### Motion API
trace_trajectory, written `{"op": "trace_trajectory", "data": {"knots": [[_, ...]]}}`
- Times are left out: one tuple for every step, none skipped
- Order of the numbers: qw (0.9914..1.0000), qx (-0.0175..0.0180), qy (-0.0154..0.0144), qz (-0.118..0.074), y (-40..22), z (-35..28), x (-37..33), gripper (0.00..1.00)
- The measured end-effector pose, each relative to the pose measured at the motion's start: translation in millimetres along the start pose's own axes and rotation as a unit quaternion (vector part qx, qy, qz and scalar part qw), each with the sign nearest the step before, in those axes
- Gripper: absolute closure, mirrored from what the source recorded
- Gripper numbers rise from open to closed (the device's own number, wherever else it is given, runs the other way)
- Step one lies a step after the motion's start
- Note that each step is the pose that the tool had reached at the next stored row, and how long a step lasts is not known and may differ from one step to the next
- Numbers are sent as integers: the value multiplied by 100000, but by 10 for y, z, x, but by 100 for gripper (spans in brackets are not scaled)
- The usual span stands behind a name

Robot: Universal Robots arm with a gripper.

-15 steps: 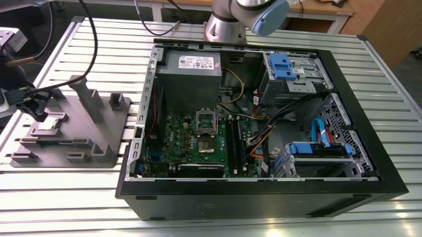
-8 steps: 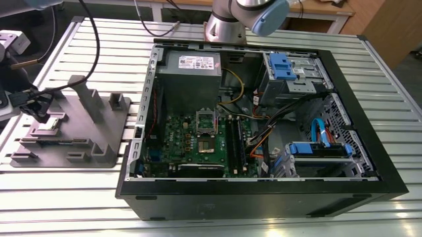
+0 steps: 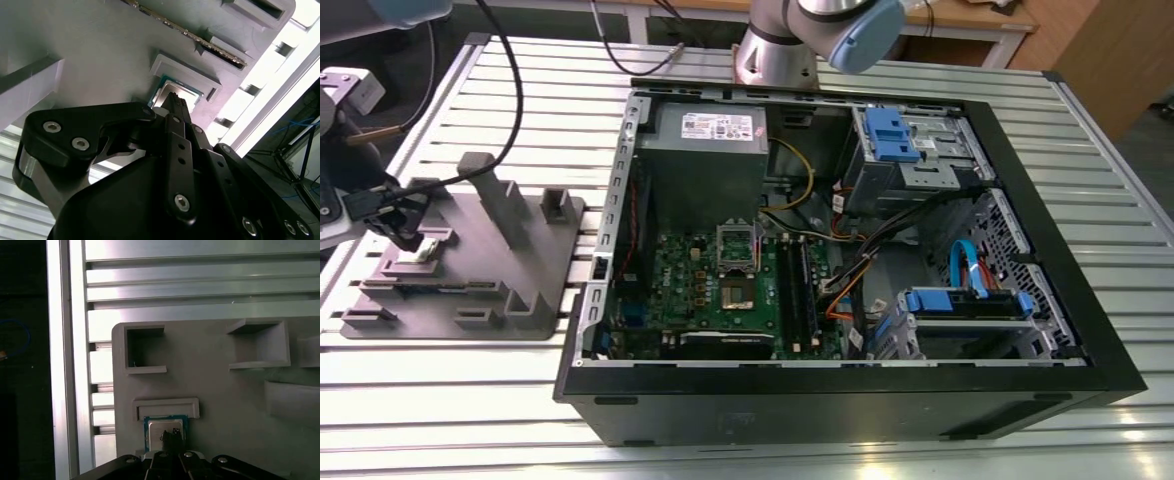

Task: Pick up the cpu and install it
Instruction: 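Pick up the cpu and move it towards the insertion slot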

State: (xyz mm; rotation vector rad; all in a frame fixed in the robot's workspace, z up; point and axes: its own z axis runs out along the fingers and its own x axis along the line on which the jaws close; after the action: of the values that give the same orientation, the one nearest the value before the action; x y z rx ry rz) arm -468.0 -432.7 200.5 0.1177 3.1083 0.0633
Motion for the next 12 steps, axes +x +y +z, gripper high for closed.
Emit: {"op": "trace_trajectory", "data": {"knots": [[100000, 0, 0, -2, 0, 2, 8, 89], [100000, -3, -6, -2, -1, 4, 11, 89], [100000, -8, -11, -8, -1, 9, 12, 89], [100000, -10, -13, -10, -1, 16, 12, 89], [100000, -4, -4, -6, -2, 21, 13, 89], [100000, 3, 2, -2, -1, 21, 14, 89], [100000, 4, 7, -2, -2, 21, 14, 89], [100000, 6, 8, -1, -1, 22, 14, 89], [100000, 2, 3, 0, -1, 23, 14, 89], [100000, -2, -2, -1, -1, 24, 14, 89], [100000, -2, -4, -1, -1, 27, 14, 89], [100000, -16, -21, -1, -1, 34, 14, 89]]}}
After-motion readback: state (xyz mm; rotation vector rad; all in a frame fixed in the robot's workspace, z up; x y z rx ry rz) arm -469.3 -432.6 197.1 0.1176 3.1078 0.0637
